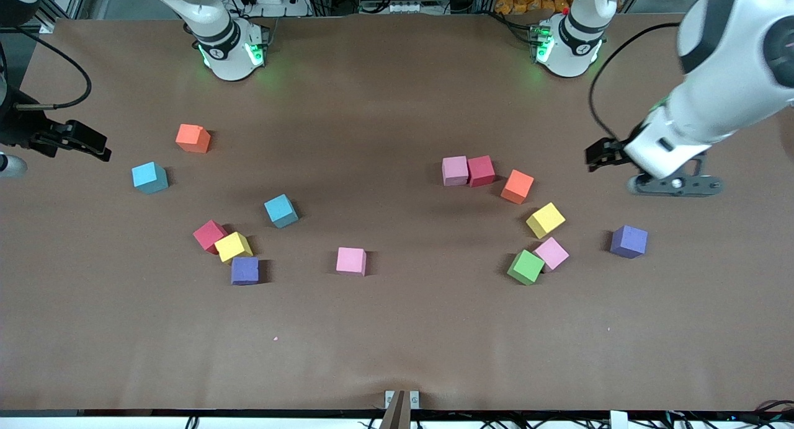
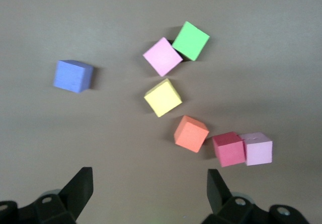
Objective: Arrange 11 blocks into digit 3
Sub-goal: 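Reach the left gripper to the lavender cube while the right gripper reaches the purple cube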
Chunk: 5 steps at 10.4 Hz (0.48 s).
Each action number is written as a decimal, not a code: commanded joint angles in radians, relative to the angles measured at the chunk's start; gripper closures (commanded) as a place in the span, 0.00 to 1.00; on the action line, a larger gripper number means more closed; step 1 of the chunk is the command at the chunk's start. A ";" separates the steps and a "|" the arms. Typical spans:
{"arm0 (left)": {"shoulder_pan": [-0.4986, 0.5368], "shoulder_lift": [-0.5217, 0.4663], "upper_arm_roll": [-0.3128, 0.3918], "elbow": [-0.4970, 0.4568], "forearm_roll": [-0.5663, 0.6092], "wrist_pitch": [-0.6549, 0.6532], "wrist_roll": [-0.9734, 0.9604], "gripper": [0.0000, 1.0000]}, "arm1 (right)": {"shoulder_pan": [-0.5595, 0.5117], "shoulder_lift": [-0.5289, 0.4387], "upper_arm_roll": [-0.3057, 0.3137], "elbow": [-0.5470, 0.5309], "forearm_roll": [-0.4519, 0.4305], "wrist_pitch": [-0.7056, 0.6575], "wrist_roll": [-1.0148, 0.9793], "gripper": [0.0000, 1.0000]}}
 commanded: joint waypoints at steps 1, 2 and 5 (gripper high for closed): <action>-0.010 0.036 -0.086 -0.035 -0.014 0.046 -0.252 0.00 | -0.009 -0.003 0.013 -0.014 -0.010 0.016 0.005 0.00; -0.034 0.069 -0.105 -0.033 -0.013 0.055 -0.441 0.00 | -0.009 -0.002 0.015 -0.029 -0.006 0.030 0.004 0.00; -0.161 0.184 -0.108 -0.033 -0.002 0.115 -0.873 0.00 | -0.003 0.001 0.015 -0.034 -0.005 0.042 0.004 0.00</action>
